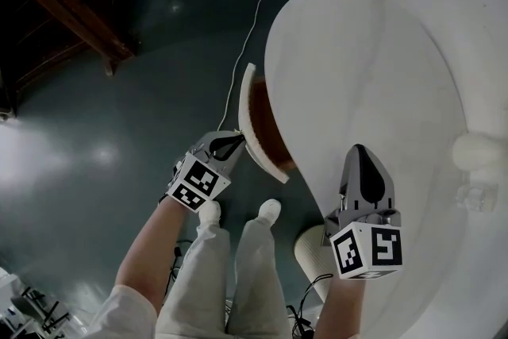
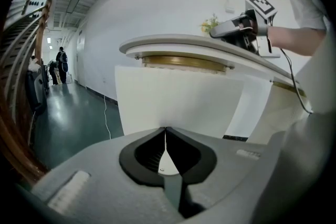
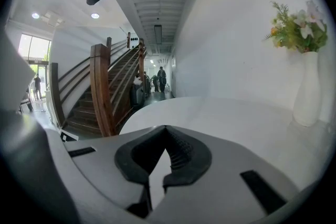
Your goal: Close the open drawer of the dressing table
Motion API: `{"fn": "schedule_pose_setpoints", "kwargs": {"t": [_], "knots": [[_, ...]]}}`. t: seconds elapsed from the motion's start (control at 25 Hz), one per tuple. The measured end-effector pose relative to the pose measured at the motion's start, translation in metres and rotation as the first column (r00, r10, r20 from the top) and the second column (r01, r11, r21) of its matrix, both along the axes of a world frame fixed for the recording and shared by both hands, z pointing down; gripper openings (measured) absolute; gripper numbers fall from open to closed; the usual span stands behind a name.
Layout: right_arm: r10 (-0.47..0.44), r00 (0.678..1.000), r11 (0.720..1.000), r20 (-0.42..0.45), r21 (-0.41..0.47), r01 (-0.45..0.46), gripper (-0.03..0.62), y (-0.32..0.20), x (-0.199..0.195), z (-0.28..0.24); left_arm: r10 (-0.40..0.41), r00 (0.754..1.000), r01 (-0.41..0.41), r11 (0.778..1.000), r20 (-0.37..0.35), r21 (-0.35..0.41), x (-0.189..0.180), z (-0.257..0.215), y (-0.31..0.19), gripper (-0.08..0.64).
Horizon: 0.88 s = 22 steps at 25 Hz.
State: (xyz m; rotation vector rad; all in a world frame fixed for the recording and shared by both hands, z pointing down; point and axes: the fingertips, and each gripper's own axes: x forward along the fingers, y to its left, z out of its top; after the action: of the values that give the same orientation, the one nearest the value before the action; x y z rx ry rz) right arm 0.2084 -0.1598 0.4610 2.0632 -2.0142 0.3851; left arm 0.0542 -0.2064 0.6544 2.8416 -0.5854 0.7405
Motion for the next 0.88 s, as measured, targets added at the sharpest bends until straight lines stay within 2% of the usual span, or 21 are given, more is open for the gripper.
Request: {"fn": "schedule_pose_setpoints", "kwargs": {"t": [0.48, 0.88], "knots": [[0.021, 0.999, 0.999, 0.049, 0.023, -0.022, -0.005, 0.009, 0.012, -0.016, -0.016, 0.999, 0.016, 1.000, -0.037, 0.014, 0.030, -0.008, -0.007, 0.018], [0.010, 0.999, 0.999, 0.050, 0.035, -0.012, -0.005, 0.017, 0.017, -0.020, -0.028, 0.991, 0.038, 0.996, -0.128, 0.078, 0.054, -0.009, -0.008, 0.018]]}}
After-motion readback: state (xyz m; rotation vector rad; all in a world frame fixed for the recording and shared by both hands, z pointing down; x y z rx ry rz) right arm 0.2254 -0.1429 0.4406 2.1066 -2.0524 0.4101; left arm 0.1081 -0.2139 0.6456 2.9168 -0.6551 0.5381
